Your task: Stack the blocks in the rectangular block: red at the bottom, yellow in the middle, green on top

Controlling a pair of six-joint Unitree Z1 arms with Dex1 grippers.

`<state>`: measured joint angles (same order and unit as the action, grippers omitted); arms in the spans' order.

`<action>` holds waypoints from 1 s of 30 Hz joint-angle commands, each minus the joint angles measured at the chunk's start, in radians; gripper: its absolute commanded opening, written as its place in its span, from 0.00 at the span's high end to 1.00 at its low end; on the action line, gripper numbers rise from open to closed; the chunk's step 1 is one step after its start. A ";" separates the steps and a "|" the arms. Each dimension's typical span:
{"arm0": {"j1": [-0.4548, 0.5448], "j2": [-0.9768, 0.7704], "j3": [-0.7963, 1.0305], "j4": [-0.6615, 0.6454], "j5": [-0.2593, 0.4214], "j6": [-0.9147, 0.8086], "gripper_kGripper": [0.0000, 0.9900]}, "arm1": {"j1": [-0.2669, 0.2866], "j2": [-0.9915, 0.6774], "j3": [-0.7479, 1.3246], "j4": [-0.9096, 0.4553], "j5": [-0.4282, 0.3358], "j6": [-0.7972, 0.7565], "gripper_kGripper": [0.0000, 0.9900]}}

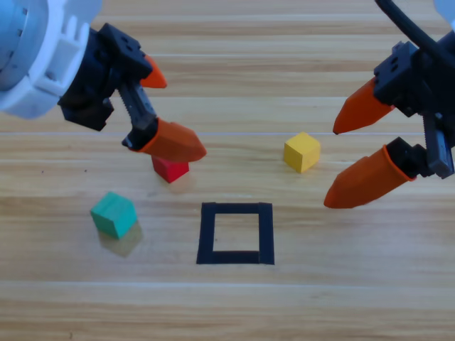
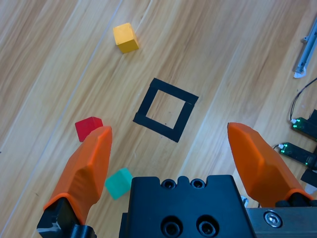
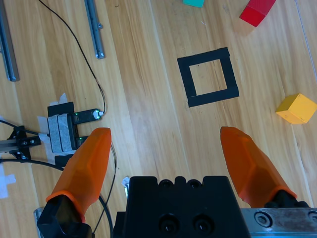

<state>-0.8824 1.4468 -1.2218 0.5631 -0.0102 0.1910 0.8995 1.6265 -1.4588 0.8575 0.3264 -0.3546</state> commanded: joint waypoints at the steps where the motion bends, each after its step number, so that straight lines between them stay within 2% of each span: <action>1: 0.010 -0.012 0.042 -0.006 0.009 -0.016 0.00 | 0.024 0.006 0.029 -0.012 -0.004 -0.004 0.02; 7: 0.011 -0.011 0.047 -0.016 0.009 -0.027 0.00 | 0.024 0.016 0.028 -0.012 -0.026 0.005 0.02; 11: 0.011 -0.008 0.054 -0.026 0.009 -0.036 0.00 | 0.021 0.082 -0.002 -0.018 -0.119 0.077 0.02; 15: 0.011 -0.003 0.054 -0.028 0.013 -0.038 0.00 | -0.036 0.234 -0.092 -0.020 -0.234 0.200 0.01; 18: 0.011 -0.005 0.056 -0.028 0.019 -0.042 0.00 | -0.129 0.334 -0.181 -0.008 -0.234 0.264 0.01; 20: 0.014 -0.005 0.059 -0.028 0.021 -0.045 0.00 | -0.168 0.392 -0.253 0.020 -0.234 0.261 0.01; 23: 0.023 -0.006 0.065 -0.028 0.026 -0.065 0.00 | -0.217 0.526 -0.431 0.152 -0.239 0.220 0.01; 24: 0.028 -0.005 0.065 -0.028 0.032 -0.084 0.00 | -0.225 0.567 -0.483 0.198 -0.242 0.200 0.01; 26: 0.042 0.007 0.057 -0.026 0.062 -0.145 0.00 | -0.225 0.639 -0.566 0.265 -0.314 0.192 0.01; 30: 0.114 0.044 0.051 -0.028 0.081 -0.286 0.00 | -0.225 0.690 -0.569 0.268 -0.365 0.192 0.01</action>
<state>-0.8606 1.4468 -1.1793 0.5476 0.0475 0.0130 0.7112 2.1860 -2.0364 1.1088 0.0068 -0.1583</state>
